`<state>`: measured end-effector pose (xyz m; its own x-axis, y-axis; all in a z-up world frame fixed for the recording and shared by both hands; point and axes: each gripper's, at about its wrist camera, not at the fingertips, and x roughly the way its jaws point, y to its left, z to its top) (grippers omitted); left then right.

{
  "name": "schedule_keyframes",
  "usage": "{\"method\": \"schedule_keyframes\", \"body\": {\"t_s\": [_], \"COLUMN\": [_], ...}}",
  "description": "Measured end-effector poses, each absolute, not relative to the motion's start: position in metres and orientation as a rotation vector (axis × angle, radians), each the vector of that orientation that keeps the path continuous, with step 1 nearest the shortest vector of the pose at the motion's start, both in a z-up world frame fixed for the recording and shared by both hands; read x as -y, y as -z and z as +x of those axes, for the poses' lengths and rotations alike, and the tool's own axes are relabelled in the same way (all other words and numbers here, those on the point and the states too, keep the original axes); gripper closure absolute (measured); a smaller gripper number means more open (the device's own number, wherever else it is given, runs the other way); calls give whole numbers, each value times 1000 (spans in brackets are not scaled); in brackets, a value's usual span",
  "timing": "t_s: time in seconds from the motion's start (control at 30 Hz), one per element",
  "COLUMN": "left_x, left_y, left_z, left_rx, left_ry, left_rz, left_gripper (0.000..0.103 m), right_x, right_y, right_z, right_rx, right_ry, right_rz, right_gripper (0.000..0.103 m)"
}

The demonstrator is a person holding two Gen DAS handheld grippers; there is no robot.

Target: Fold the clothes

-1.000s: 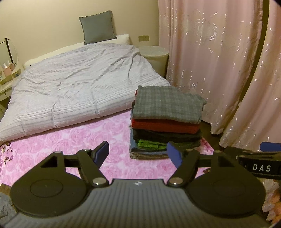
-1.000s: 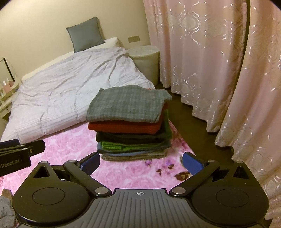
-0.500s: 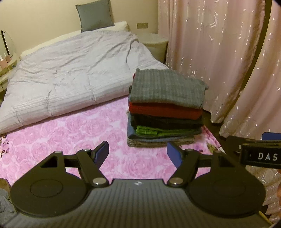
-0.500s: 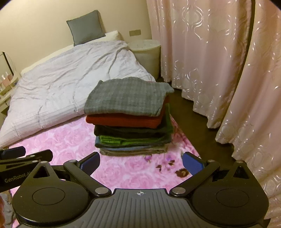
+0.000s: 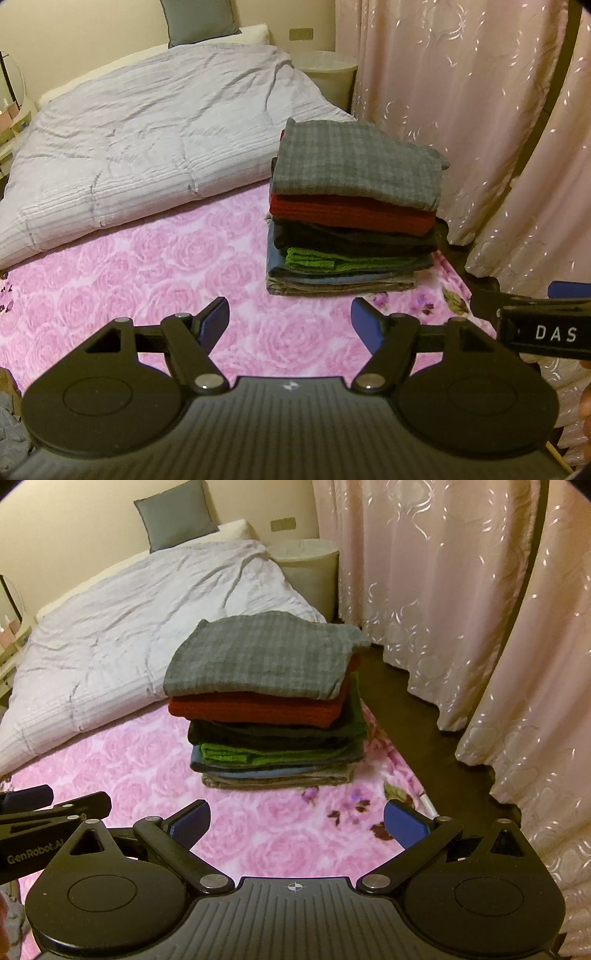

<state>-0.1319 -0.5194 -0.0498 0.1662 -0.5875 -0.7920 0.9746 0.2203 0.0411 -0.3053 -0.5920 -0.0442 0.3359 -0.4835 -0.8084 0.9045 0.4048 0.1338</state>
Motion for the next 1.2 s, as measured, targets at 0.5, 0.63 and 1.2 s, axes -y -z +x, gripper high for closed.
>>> {"method": "schedule_keyframes", "body": {"t_s": [0.5,0.63,1.2], "left_x": [538,543,565], "left_y": [75,81,97], "left_z": [-130,-129,-136], "left_rx": [-782,-795,-817], "left_ry": [1196,1184,1150], "left_rz": [683,691,713], "left_gripper": [34,33,33], "right_x": [611,616,638], "right_y": [70,76,96], "right_z": [-299,-297,-300], "right_rx": [-819,-831,-863], "right_ry": [980,972,955], "right_rz": [688,696,710], "right_gripper": [1,1,1]}}
